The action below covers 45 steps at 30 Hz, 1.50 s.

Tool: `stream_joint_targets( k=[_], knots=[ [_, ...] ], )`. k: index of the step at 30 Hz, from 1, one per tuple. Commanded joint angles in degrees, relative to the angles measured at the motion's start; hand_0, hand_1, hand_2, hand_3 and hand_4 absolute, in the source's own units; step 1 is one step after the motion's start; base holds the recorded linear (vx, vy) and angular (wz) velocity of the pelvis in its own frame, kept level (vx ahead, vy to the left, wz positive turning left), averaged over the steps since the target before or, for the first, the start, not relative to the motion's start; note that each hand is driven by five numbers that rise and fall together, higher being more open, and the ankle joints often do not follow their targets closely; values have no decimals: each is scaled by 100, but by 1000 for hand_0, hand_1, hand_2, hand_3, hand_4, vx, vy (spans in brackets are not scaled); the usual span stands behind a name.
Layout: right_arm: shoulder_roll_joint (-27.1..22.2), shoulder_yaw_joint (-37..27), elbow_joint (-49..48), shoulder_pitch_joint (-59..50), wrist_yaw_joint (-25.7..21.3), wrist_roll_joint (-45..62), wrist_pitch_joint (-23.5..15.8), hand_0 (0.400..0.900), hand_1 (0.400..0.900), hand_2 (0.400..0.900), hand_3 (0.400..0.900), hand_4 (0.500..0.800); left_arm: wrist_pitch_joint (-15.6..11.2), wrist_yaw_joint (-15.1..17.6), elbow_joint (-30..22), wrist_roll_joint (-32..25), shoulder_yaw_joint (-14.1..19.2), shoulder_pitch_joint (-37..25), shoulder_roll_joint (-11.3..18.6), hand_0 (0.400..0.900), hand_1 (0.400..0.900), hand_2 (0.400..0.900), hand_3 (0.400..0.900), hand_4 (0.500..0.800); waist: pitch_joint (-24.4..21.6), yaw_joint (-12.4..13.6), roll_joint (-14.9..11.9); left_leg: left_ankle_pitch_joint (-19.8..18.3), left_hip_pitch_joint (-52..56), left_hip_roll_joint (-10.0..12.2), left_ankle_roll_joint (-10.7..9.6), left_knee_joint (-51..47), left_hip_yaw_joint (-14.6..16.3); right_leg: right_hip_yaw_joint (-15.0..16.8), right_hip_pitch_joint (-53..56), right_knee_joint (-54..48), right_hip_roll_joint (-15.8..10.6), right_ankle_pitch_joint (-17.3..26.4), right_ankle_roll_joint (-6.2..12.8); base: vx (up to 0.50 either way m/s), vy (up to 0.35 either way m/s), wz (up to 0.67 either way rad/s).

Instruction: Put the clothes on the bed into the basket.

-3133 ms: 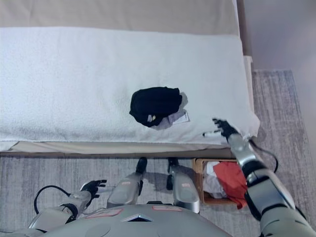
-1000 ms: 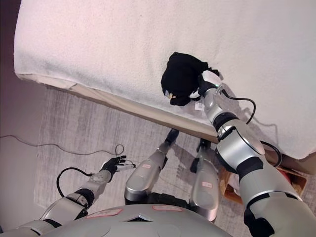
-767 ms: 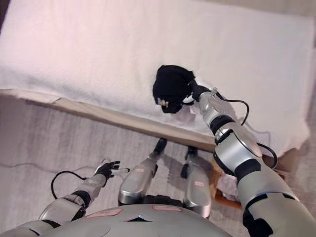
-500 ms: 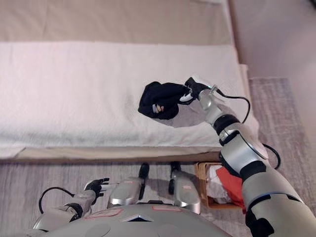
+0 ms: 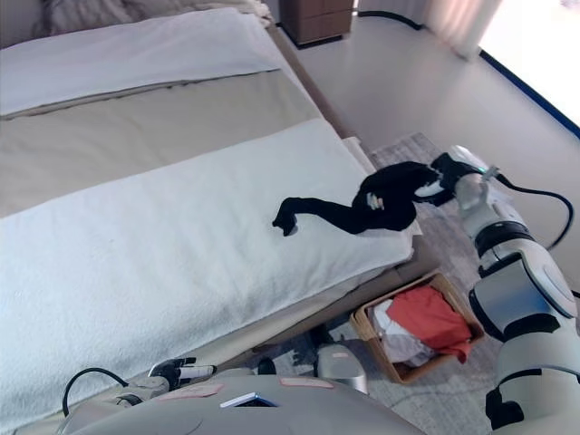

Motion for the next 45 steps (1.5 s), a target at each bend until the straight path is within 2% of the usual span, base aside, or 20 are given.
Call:
stream_joint_targets(
  k=[1,5,11,20,26,35,36,37,45],
  knots=[
    [-556,-219,495,-898,-240,72,-151,400,400,400,400,500,-21,5,317,169,55,-107,270,900,900,900,900,800,9,-25,1,-267,-233,248,-52,252,67,15,110,513,-27,-646,315,3,15,-38],
    [-834,-358,896,-873,-241,71,-109,400,400,400,400,500,-20,-9,294,151,35,-156,285,900,900,900,900,800,6,-115,2,-269,-203,260,-51,218,253,158,74,473,-6,-566,366,1,12,-30],
    [-1210,-673,1300,-651,-228,67,-35,400,400,400,400,500,8,-13,338,195,48,-194,285,900,900,900,900,800,34,-214,31,-305,-173,247,-62,214,411,197,60,407,-41,-515,410,11,15,-13],
    [-1454,-967,1429,-300,-178,91,45,400,400,400,400,500,67,37,386,295,59,-278,279,900,900,900,900,800,91,-394,79,-420,-95,254,-60,289,617,314,98,385,-14,-510,443,25,12,-14],
    [-1562,-1335,1517,174,-125,188,65,400,400,400,400,500,77,-11,343,382,69,-107,307,900,900,900,900,800,106,-336,81,-403,-151,259,-71,291,570,270,84,376,-44,-527,427,6,-7,5],
    [-1464,-1655,1546,614,-108,292,85,400,400,400,400,500,80,-9,319,460,60,-113,358,900,900,900,900,800,139,-289,117,-433,-160,266,-86,323,516,201,128,355,-64,-551,418,8,-7,3],
    [-1460,-1688,1536,635,-130,309,94,465,465,465,465,539,83,-2,324,471,61,-111,363,900,900,900,900,800,136,-285,122,-428,-161,262,-87,316,512,191,133,348,-66,-550,412,0,0,0],
    [-1391,-1701,1517,752,-126,279,99,900,900,900,900,800,64,87,368,550,56,-143,284,900,900,900,900,800,132,-323,137,-431,-159,268,-87,318,518,198,132,354,-65,-549,409,0,0,0],
    [-1419,-1700,1620,812,-99,340,117,900,900,900,900,800,51,48,256,509,-11,-70,213,900,900,900,900,800,170,-218,187,-358,-205,268,-116,274,395,59,149,307,-117,-543,394,-1,-4,11]
  ],
)
